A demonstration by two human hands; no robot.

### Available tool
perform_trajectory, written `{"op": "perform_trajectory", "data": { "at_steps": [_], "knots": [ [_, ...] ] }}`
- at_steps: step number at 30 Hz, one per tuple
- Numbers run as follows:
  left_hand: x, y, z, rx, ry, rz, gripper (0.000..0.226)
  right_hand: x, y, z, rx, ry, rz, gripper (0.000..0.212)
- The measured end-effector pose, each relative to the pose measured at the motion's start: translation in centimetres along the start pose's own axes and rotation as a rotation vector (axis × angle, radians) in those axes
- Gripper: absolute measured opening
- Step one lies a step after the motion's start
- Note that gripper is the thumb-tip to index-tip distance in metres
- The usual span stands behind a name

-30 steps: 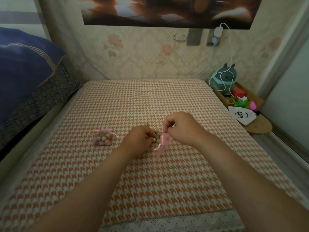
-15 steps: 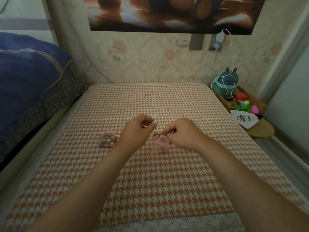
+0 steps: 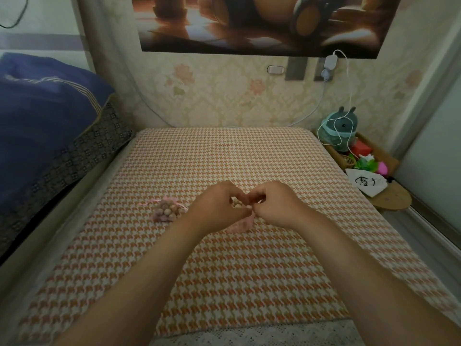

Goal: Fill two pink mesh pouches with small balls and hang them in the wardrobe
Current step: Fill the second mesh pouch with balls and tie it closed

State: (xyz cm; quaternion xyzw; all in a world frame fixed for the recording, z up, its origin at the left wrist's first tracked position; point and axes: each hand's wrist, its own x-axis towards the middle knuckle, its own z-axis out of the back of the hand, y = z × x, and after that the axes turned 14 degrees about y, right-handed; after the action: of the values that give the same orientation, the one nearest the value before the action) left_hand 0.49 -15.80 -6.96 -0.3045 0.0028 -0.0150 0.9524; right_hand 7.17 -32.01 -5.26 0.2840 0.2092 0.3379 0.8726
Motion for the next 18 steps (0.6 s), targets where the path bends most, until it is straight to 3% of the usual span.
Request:
{"op": "perform_trajectory", "data": {
  "at_steps": [7, 18],
  "knots": [
    [-0.4, -0.6, 0.4, 0.086, 0.043, 0.089, 0.025, 0.7, -0.3, 0.0, 0.018, -0.003, -0.001, 0.027],
    [-0.2, -0.7, 0.7, -0.095, -0.016, 0.145, 0.018, 1.2, -0.7, 0.0, 0.063, -0.053, 0.036, 0.027]
  ]
}}
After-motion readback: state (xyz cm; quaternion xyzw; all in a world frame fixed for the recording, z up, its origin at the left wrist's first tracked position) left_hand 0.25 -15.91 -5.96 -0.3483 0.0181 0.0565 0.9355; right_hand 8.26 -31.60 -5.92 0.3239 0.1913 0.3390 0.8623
